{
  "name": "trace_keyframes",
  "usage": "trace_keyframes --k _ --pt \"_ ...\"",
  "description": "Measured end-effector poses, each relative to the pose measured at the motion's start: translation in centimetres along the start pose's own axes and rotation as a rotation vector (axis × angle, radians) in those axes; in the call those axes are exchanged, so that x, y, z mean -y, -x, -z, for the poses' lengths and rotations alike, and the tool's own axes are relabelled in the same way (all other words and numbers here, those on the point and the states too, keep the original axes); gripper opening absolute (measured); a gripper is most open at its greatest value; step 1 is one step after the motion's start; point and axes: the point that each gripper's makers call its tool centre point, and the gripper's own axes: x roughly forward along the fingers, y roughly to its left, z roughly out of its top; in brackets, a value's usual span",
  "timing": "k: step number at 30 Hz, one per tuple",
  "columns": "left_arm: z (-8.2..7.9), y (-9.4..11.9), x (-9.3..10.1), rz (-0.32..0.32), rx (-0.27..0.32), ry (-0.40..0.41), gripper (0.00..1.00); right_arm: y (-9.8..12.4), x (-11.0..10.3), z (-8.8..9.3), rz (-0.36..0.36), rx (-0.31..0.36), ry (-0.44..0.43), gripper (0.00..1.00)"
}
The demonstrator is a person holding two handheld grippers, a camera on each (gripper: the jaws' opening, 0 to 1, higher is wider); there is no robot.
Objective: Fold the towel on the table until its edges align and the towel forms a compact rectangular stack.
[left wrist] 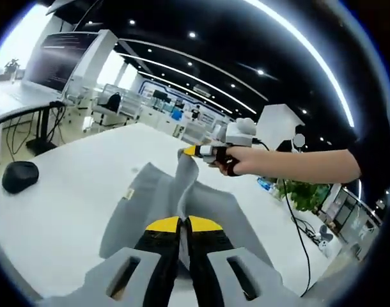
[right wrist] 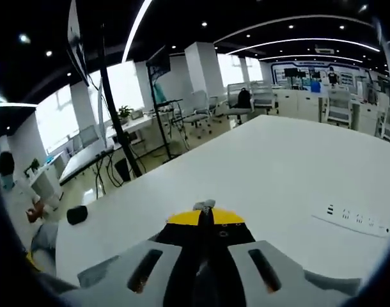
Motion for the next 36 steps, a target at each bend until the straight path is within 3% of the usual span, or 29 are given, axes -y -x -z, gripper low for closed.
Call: trace_keyframes --k 8,16,20,27,36 --pt "1.4 -0.5 -2.2 -0.041 -0.025 0.013 0.04 -2.9 -0.6 1.6 0.0 -0.025 -0.004 0.02" --pt "2.4 -0.7 -4.5 -0.072 -0.067 -0.02 0.04 -4.2 -1.0 2.5 -0.007 -0.068 0.033 0.03" --pt "2.5 -0.6 -5.8 -0.113 -0.034 0.018 0.04 -5.2 -1.9 2.5 -0.052 -0.058 0.011 0.03" --pt "4.2 -0.8 -6.9 -0.134 -0.049 0.11 0.04 -4.8 -1.5 3.7 -0.059 -0.092 0.041 0.07" --pt "5.0 -0.4 -7.5 -0.168 -0.067 0.128 0.04 -3.3 -0.9 4.2 -0.059 -0.103 0.039 0.08"
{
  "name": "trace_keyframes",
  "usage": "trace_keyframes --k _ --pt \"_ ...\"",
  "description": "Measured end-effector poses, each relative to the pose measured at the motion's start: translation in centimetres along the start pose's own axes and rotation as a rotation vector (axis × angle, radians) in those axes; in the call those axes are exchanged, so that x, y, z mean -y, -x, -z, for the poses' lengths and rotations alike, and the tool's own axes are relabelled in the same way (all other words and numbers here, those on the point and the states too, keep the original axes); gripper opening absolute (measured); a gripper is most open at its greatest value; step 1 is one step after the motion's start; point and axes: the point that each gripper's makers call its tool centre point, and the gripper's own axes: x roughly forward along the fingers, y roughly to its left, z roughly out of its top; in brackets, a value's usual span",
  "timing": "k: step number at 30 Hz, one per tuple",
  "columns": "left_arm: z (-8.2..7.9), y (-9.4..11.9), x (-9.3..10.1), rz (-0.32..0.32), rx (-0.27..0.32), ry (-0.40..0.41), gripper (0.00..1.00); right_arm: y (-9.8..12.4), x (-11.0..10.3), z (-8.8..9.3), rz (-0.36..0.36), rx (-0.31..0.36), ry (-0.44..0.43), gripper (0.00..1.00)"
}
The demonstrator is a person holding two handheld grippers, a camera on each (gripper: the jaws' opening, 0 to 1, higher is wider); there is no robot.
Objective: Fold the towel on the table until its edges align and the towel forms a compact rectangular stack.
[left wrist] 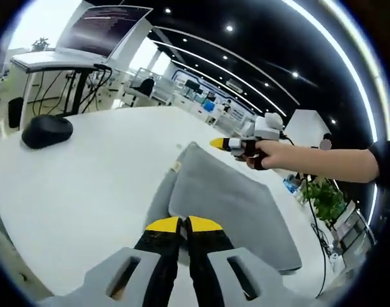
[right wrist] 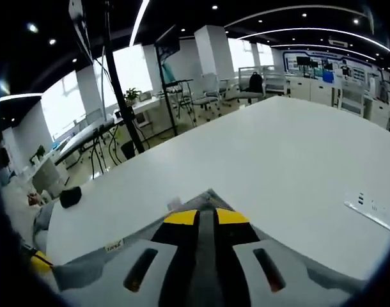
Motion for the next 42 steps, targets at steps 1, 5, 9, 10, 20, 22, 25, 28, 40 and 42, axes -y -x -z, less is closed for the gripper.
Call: trace_keyframes --k 1,5,9,10,20,22,25,28,40,42 --pt "0.2 0.0 0.1 0.008 -0.007 0.04 0.04 0.0 -0.1 0.1 -0.002 -0.001 0.0 0.08" --pt "1.4 -0.4 -0.1 0.035 -0.064 0.131 0.12 0.6 -0.4 1.0 -0.021 -0.017 0.016 0.09" --pt "1.8 -0.8 0.0 0.034 -0.08 0.111 0.18 1.3 -0.1 2.0 -0.024 -0.038 0.031 0.09" --pt "2.2 -0.9 -0.1 0.023 -0.104 0.109 0.19 1.5 0.1 2.1 -0.024 -0.04 0.031 0.1" --pt "1.9 -1.0 -1.8 -0.108 -0.102 0.018 0.14 3.7 2.3 2.2 0.02 -0.055 0.067 0.17" --pt "1.8 -0.7 -2.1 -0.169 -0.119 -0.041 0.14 4.1 2.7 2.1 0.023 -0.058 0.066 0.17" --pt "0.8 -0.9 -2.0 -0.202 -0.104 -0.154 0.2 4.8 3.0 2.5 0.031 -0.064 0.062 0.18" --pt "0.4 -0.9 -2.1 -0.223 -0.112 -0.232 0.2 5.1 3.3 2.7 0.034 -0.073 0.067 0.19" --pt "-0.9 -1.2 1.2 -0.183 -0.155 -0.496 0.37 7.9 5.5 4.9 0.07 -0.124 0.087 0.26" --pt "-0.8 -1.4 2.1 -0.157 -0.161 -0.504 0.39 8.2 5.6 5.0 0.07 -0.134 0.095 0.27"
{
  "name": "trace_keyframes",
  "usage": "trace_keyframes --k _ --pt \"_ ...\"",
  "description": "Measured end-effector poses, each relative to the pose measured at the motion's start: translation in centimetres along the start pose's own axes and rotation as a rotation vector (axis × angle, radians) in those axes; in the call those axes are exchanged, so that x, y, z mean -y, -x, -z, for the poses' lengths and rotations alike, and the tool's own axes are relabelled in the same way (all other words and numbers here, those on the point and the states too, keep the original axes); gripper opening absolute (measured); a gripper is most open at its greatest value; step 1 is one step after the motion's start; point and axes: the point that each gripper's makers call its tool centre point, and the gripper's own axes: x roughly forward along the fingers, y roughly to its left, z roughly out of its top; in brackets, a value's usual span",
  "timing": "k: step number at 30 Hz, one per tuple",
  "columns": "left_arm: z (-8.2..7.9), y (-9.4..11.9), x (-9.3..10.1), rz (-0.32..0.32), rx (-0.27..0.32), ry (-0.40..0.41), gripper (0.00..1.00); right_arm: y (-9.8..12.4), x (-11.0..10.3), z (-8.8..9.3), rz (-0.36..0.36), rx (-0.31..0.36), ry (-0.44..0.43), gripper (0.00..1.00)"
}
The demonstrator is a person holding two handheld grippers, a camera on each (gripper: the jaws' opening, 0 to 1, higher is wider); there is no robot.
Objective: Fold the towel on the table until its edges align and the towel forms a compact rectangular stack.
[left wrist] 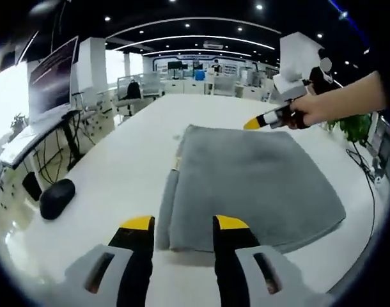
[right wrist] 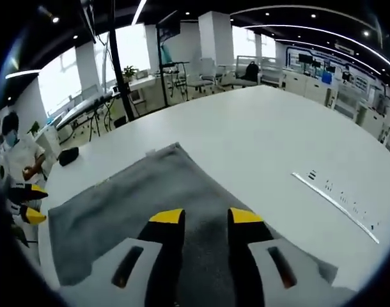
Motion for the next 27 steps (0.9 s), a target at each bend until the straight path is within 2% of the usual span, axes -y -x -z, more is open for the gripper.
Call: trace_keyframes --k 6,10,13,18,19,23,27 --pt "-0.5 -0.1 2.6 0.071 -0.01 -0.028 0.46 1.1 0.8 0.4 0.007 -0.018 -0.011 0.3" --pt "-0.6 -0.1 5.7 0.145 -0.022 -0.059 0.45 1.8 1.6 0.9 0.025 -0.023 -0.008 0.28" --pt "-0.5 -0.3 8.1 0.196 -0.028 -0.079 0.45 2.5 2.1 2.2 0.033 -0.037 -0.017 0.28" --pt "-0.7 -0.8 10.7 0.268 -0.029 -0.097 0.46 2.5 3.6 3.3 0.046 -0.049 -0.035 0.29" --pt "-0.7 -0.8 11.5 0.291 -0.03 -0.1 0.46 3.3 3.4 3.5 0.05 -0.049 -0.035 0.28" --pt "-0.8 -0.8 14.0 0.362 -0.03 -0.148 0.52 3.8 3.9 4.4 0.051 -0.053 -0.041 0.29" --pt "-0.6 -0.8 16.4 0.423 -0.043 -0.171 0.54 4.4 4.3 4.7 0.054 -0.056 -0.05 0.3"
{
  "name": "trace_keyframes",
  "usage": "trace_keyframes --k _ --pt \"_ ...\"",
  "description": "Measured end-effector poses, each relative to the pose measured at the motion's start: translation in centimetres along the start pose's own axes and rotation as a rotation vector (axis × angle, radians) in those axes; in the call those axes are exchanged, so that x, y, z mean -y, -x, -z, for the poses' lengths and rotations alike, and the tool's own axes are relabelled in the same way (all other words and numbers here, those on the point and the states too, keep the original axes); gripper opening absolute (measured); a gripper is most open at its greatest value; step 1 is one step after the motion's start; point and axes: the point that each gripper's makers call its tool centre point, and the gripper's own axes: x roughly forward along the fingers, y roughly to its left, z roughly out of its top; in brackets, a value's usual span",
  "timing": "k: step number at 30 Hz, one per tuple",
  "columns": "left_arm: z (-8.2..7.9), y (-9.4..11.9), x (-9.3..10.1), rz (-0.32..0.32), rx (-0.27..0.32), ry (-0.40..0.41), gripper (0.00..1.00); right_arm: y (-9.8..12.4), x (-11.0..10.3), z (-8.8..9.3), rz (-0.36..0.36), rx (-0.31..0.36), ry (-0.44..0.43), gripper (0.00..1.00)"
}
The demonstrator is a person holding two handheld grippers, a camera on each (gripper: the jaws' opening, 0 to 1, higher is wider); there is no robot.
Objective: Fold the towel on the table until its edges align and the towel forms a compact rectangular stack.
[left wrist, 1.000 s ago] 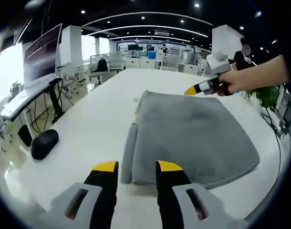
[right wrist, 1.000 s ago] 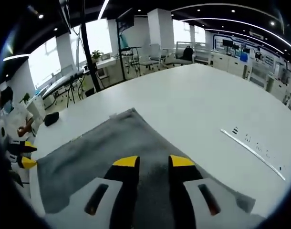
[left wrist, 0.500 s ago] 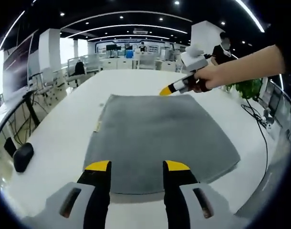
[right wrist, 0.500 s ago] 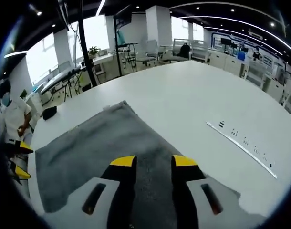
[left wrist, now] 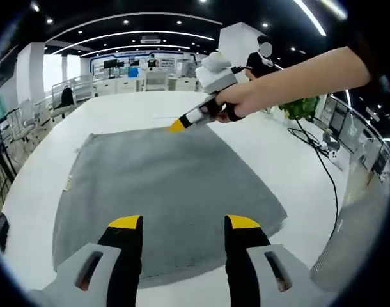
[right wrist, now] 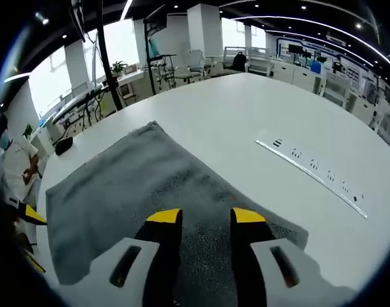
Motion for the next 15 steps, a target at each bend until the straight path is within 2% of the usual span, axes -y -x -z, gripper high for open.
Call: trace_keyframes --k 6,9,13,15 --pt "-0.1 -1.4 3.5 0.103 -0.025 -0.029 0.54 1.3 1.8 1.7 0.029 -0.008 -0.037 0.3" --pt "0.2 -1.9 5.0 0.151 -0.047 -0.019 0.54 2.4 2.1 2.7 0.036 -0.009 -0.062 0.3" --pt "0.4 -2.4 6.7 0.199 -0.065 -0.042 0.53 2.3 3.0 3.3 0.044 -0.022 -0.069 0.3" --pt "0.5 -2.7 7.6 0.223 -0.071 -0.053 0.53 3.0 3.5 3.6 0.05 -0.022 -0.081 0.3"
